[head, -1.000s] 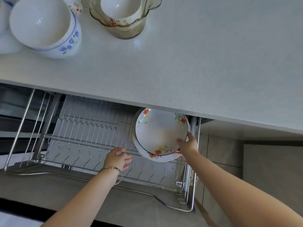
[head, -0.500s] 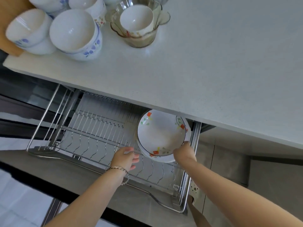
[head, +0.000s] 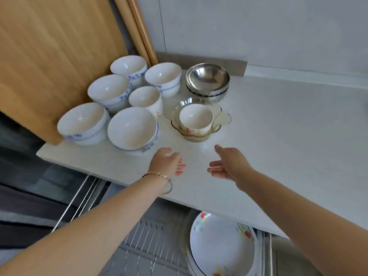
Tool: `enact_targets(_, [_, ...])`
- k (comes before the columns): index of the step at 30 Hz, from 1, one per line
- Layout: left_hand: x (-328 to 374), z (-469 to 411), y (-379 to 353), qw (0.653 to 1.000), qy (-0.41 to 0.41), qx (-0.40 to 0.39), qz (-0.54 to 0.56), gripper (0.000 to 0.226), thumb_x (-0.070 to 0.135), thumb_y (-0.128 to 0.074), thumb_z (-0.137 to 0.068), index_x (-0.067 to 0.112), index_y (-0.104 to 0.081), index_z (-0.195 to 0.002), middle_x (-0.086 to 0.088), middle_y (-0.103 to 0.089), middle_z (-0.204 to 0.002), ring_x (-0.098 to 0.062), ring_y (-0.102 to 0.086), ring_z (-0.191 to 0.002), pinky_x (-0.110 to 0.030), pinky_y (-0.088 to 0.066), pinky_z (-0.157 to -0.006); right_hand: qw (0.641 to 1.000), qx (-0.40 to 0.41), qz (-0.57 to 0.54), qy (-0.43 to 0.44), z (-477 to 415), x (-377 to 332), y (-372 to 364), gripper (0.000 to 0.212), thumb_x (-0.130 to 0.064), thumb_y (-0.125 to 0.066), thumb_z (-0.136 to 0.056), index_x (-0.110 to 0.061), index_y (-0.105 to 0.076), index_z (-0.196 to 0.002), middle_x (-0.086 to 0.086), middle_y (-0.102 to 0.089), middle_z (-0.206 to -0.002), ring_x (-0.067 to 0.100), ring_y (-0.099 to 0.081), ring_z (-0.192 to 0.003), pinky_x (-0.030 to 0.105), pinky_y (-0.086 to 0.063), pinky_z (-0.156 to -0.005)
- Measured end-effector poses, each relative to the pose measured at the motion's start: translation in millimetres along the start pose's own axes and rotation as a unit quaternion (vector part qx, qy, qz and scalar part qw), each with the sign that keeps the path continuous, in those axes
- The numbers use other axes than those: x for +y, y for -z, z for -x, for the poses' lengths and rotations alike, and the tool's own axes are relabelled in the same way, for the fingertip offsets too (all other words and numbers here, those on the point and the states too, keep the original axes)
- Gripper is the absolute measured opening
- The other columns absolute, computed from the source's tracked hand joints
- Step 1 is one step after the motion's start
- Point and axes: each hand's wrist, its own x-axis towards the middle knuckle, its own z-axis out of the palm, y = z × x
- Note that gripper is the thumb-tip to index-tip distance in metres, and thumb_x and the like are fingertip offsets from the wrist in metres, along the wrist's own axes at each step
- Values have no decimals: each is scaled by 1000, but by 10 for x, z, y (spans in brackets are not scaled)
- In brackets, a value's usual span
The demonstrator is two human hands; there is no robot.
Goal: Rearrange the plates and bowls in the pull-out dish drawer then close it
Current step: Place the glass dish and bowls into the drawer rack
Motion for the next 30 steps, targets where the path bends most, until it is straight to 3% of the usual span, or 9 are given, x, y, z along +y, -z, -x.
enact_targets(4, [337,-545,-128,998,37,-48,24,59,17,-51,-94,10,-23,-146,-9,-52,-79,-20,-59,-60,-31,-54,-54,998,33,-54,-18,-425,-353,-236,44,-30,-45,-97,-8,-35,-135,18,-64,-82,21,-66,-62,30,-58,-59])
enact_targets(7, [402,-786,-187,996,41,-73,-12,32,14,-48,-94,5,-44,-125,-13,-52,-76,-18,-59,-45,-23,-52,-38,997,24,-69,-18,-585,-387,-330,27,-11,-38,-97,-8,-45,-123,17,-64,-79,20,-66,-60,28,-58,-53])
enact_targets(9, [374,-866,-198,996,18,-85,-27,22,9,-43,-94,10,-46,-116,-17,-60,-84,-14,-61,-36,-26,-54,-41,994,26,-108,-6,-630,-354,-354,27,-2,-36,-94,-9,-48,-117,15,-66,-76,18,-68,-52,26,-59,-49])
enact_targets(13, [251,-900,-192,990,-7,-133,49,43,2,-41,-91,23,-41,-128,-14,-62,-116,-25,-68,-58,-38,-61,-55,979,38,-199,23,-592,-211,-394,35,3,-39,-91,-15,-48,-120,16,-66,-85,19,-70,-55,28,-61,-54])
enact_targets(16, [123,-732,-167,992,-34,-119,20,43,0,-45,-85,24,-48,-120,-14,-62,-121,-33,-71,-73,-38,-62,-60,967,70,-240,41,-389,-18,-384,36,4,-42,-92,-22,-45,-117,11,-66,-79,19,-69,-58,29,-61,-65])
enact_targets(19, [-61,-356,-27,991,-9,-134,1,35,-3,-48,-84,30,-50,-95,-14,-64,-114,-35,-69,-84,-36,-61,-65,968,83,-232,52,-15,291,-342,46,2,-47,-92,-20,-43,-132,6,-71,-63,15,-71,-54,31,-60,-65])
enact_targets(24, [-484,375,454,987,70,-147,-2,28,-1,-51,-89,17,-47,-111,-18,-68,-77,-23,-70,-57,-31,-61,-56,983,68,-165,39,821,904,-254,55,6,-48,-90,-18,-38,-139,11,-72,-62,20,-73,-60,26,-60,-58])
enact_targets(27, [-758,908,806,983,99,-154,20,23,-5,-52,-89,15,-52,-101,-17,-71,-63,-21,-71,-54,-29,-61,-54,992,30,-121,14,1287,1189,-305,56,5,-54,-88,-29,-42,-131,15,-74,-68,24,-73,-61,28,-58,-55])
enact_targets(30, [-1063,1333,1124,985,130,-110,41,26,-9,-52,-88,15,-55,-96,-16,-72,-61,-21,-71,-52,-29,-61,-54,995,-29,-98,-19,1639,1450,-497,49,4,-54,-90,-41,-45,-108,19,-76,-76,26,-73,-63,28,-61,-60])
